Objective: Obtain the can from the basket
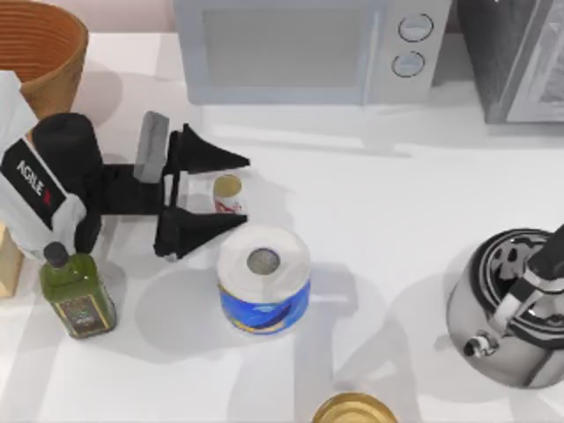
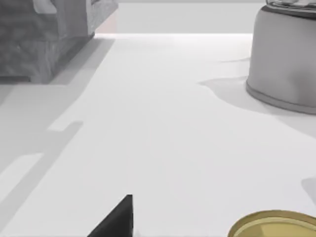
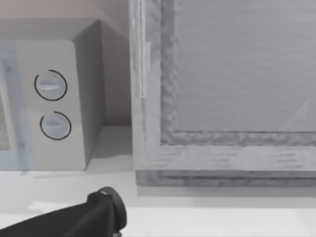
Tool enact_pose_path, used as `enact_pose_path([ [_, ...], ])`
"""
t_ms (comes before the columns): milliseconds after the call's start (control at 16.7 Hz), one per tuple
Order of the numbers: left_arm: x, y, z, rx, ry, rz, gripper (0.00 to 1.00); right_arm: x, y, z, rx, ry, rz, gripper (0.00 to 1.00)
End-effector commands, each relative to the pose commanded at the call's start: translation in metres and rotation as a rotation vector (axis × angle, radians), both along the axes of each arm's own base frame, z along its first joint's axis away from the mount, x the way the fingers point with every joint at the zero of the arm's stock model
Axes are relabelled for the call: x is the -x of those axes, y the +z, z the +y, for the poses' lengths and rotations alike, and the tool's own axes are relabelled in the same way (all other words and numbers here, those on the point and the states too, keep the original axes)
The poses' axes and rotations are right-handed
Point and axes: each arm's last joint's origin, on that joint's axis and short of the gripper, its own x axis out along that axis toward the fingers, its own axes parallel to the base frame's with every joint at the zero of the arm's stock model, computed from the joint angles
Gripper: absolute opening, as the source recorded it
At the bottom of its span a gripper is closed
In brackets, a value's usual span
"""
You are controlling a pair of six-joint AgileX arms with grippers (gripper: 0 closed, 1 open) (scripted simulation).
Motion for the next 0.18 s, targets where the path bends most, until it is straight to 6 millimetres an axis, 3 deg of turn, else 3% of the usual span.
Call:
enact_pose_path([
  [180,0.0,0.0,0.0,0.0,0.0,0.0,1.0,0.0,0.0,0.0,0.0,0.0,0.0,1.0],
])
